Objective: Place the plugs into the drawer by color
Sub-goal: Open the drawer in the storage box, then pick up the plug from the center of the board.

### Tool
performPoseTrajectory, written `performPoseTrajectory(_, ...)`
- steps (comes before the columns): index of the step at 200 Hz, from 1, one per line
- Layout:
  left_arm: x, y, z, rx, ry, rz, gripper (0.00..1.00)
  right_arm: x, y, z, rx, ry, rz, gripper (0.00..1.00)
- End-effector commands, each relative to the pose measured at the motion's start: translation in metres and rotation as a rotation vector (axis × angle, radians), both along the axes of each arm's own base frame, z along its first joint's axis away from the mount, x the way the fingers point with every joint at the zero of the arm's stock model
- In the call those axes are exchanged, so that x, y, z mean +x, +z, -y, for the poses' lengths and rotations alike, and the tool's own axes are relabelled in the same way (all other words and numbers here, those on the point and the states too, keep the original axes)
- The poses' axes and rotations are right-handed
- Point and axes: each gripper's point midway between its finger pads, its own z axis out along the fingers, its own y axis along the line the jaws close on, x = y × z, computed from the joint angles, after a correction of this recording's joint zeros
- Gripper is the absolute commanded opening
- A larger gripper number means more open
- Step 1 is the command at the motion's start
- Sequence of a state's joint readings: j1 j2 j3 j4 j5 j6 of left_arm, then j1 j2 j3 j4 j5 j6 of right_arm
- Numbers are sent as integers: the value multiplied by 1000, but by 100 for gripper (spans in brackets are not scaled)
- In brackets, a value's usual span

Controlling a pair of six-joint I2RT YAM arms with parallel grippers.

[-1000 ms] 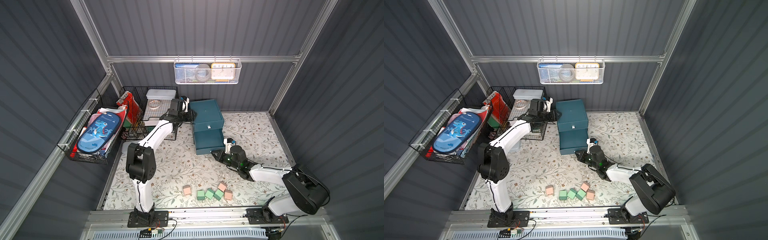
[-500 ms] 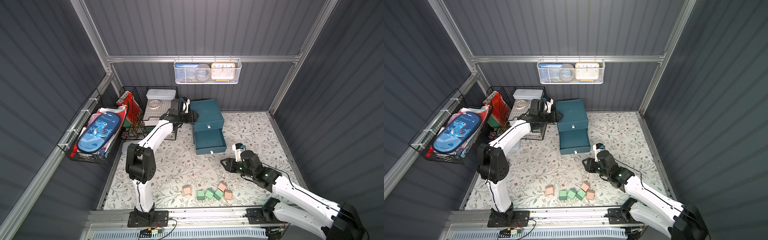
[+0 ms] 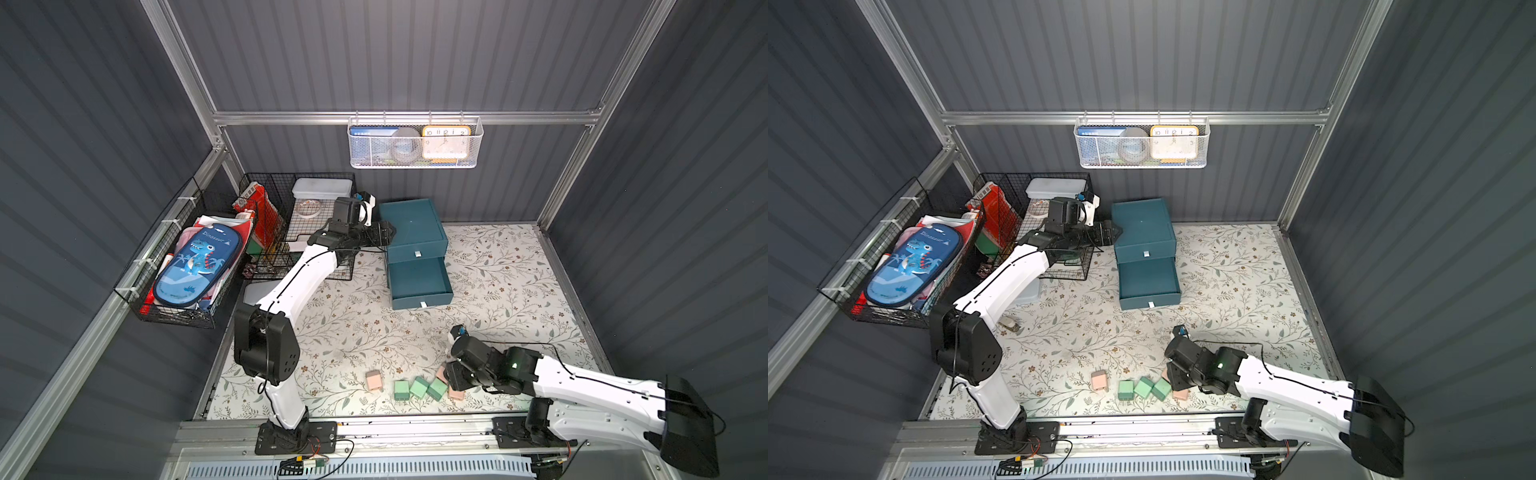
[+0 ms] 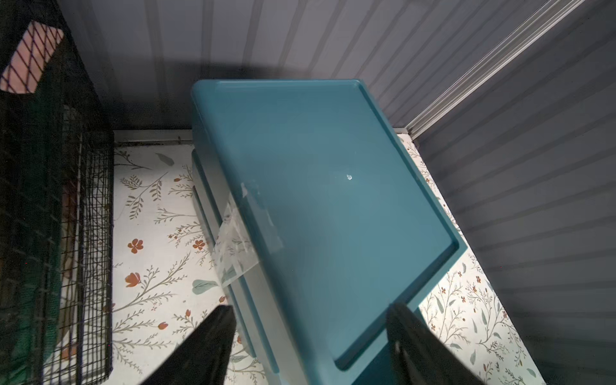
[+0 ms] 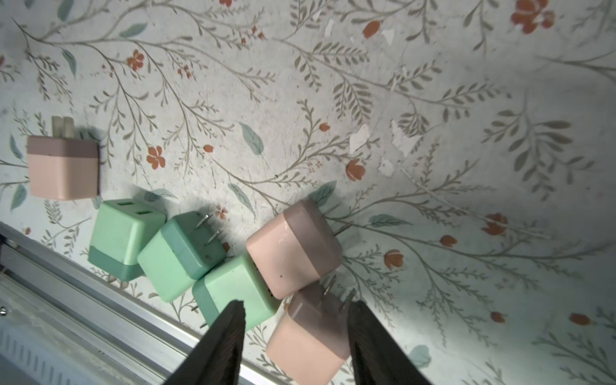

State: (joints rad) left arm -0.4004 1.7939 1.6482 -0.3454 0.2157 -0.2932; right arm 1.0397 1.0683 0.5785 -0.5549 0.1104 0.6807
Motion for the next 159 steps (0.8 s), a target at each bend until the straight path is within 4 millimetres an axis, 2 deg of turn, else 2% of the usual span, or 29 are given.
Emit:
performPoseTrajectory(1, -6, -15, 1, 27, -24, -22, 77, 5, 1, 0, -47, -18, 28, 56)
performPoseTrajectory(16, -10, -20, 1, 32, -38, -33, 77, 5, -6, 2, -67, -10, 27, 56)
performPoseTrajectory(37, -11, -21, 1, 36, -41, -35, 78, 4, -9, 0, -65, 3, 23, 48)
performPoseTrajectory(59, -10, -20, 2, 35, -43, -31, 78, 5, -10, -3, -59, 11, 26, 47)
performPoseTrajectory(107, -8, -23, 2, 43, -44, -36, 77, 4, -18, -7, -29, -13, 12, 48)
performPoseTrajectory(159, -7, -27, 0, 52, -36, -40, 76, 4, -29, 6, -78, -33, 18, 51)
